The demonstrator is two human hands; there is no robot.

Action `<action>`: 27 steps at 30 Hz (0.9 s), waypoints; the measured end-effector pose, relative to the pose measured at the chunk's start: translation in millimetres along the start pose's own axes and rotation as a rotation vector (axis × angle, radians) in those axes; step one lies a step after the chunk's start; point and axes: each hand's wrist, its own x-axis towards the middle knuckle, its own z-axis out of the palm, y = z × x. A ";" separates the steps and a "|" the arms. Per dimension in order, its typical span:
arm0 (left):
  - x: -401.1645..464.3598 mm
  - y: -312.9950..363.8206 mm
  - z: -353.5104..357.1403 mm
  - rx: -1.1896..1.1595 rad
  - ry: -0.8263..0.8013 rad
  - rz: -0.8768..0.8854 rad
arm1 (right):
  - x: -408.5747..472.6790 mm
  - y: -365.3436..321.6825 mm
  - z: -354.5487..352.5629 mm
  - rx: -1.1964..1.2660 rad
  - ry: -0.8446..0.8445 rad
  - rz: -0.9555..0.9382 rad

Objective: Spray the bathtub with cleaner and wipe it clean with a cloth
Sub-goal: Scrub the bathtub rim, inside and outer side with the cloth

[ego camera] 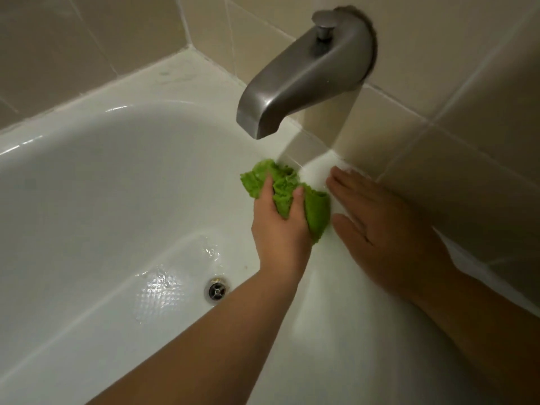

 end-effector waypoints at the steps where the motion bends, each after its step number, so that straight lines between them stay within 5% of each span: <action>1: -4.5 0.1 -0.7 -0.005 -0.027 -0.008 | -0.5 -0.7 -0.3 0.000 -0.010 0.005; 9: -7.5 10.4 -2.4 0.022 -0.042 -0.061 | 1.4 0.8 3.0 0.034 0.013 0.005; 15: -63.3 -18.7 -8.2 0.015 -0.229 -0.185 | -23.9 -7.5 2.4 -0.023 0.024 0.115; 19: -64.1 -1.0 -10.4 -0.127 -0.275 -0.093 | -46.4 -14.3 1.5 -0.013 0.018 0.209; 27: -97.4 -19.1 -21.9 0.038 -0.366 -0.198 | -79.9 -33.0 -1.6 -0.101 -0.035 0.357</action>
